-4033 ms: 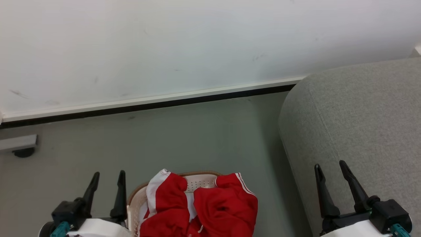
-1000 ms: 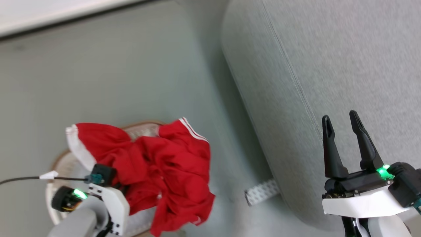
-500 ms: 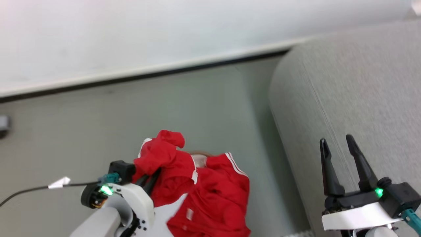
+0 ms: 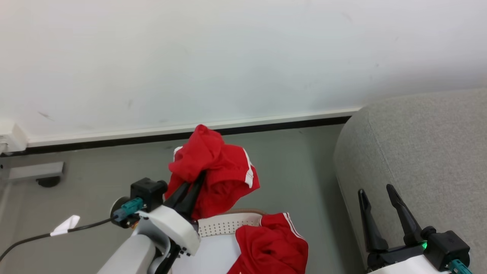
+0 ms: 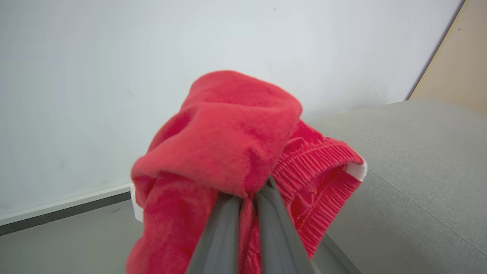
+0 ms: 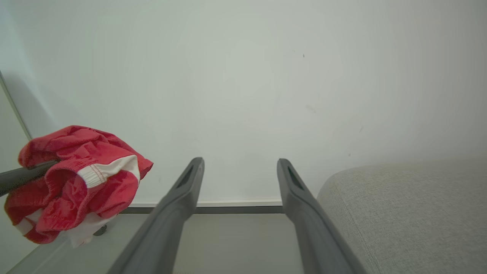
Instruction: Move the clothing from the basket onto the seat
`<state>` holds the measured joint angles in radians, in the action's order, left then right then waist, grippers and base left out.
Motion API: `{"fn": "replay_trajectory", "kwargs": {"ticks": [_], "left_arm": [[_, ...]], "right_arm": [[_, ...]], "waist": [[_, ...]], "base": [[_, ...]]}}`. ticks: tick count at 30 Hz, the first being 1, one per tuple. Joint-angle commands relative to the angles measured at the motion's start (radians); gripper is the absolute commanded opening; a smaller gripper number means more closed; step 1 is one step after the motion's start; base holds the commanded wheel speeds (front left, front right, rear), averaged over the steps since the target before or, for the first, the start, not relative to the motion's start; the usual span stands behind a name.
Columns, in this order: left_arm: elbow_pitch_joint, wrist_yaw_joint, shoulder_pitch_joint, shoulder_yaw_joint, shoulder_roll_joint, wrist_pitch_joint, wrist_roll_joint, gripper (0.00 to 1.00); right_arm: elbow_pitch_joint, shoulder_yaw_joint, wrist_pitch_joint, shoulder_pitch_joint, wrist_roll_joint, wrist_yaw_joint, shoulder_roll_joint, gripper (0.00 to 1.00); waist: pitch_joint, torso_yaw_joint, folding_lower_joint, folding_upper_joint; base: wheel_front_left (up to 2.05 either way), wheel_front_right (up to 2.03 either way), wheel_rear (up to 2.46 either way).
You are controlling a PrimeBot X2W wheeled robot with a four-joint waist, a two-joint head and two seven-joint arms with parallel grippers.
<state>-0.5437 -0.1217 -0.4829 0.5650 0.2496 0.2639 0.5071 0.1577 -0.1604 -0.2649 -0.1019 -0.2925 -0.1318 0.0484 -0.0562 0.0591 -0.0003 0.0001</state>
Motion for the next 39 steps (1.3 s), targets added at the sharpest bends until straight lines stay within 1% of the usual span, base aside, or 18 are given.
{"fn": "replay_trajectory", "kwargs": {"ticks": [1,7,12,23,28,32,33,34,39], "left_arm": [[0.026,0.000,0.017,-0.017,-0.007,0.001,-0.020,0.00],[0.118,-0.004,0.038,-0.064,-0.027,0.001,-0.054,0.00],[0.161,-0.006,0.046,-0.090,-0.031,0.001,-0.071,0.00],[0.188,-0.007,0.061,-0.121,-0.037,0.001,-0.071,0.00],[0.192,-0.008,0.057,-0.119,-0.042,0.001,-0.072,0.00],[0.193,-0.009,0.065,-0.105,-0.059,0.001,-0.078,0.00],[0.193,-0.009,0.065,-0.105,-0.059,0.001,-0.078,0.00],[0.193,-0.010,0.068,-0.093,-0.068,0.001,-0.082,0.00],[0.191,-0.010,0.072,-0.071,-0.083,0.001,-0.088,0.00]], "right_arm": [[0.002,-0.005,0.001,0.011,-0.006,0.002,0.004,1.00],[0.007,-0.024,0.001,0.028,-0.012,0.002,0.004,1.00],[0.007,-0.038,0.001,0.031,-0.016,0.002,0.004,1.00],[0.002,-0.065,0.001,0.011,-0.017,0.002,0.003,1.00],[0.005,-0.132,0.001,-0.011,-0.018,0.002,0.003,1.00],[0.021,-0.195,0.001,-0.037,-0.024,0.002,0.004,1.00],[0.021,-0.195,0.001,-0.037,-0.024,0.002,0.004,1.00],[0.029,-0.231,0.001,-0.048,-0.031,0.002,0.004,1.00],[0.055,-0.294,0.001,-0.085,-0.038,0.002,0.004,1.00]], "waist": [[0.020,-0.013,0.0003,-0.0001],[0.042,-0.021,0.0003,-0.0001],[0.043,-0.020,0.0003,-0.0001],[0.028,-0.026,0.0003,-0.0001],[0.019,-0.038,0.0003,-0.0001],[0.019,-0.061,0.0003,-0.0001],[0.019,-0.061,0.0003,-0.0001],[0.020,-0.075,0.0003,-0.0001],[0.023,-0.104,0.0003,-0.0001]], "base": [[0.00,0.00,0.00],[0.00,0.00,0.00],[0.00,0.00,0.00],[0.00,0.00,0.00],[0.00,0.00,0.00],[0.00,0.00,0.00],[0.00,0.00,0.00],[0.00,0.00,0.00],[0.00,0.00,0.00]]}}
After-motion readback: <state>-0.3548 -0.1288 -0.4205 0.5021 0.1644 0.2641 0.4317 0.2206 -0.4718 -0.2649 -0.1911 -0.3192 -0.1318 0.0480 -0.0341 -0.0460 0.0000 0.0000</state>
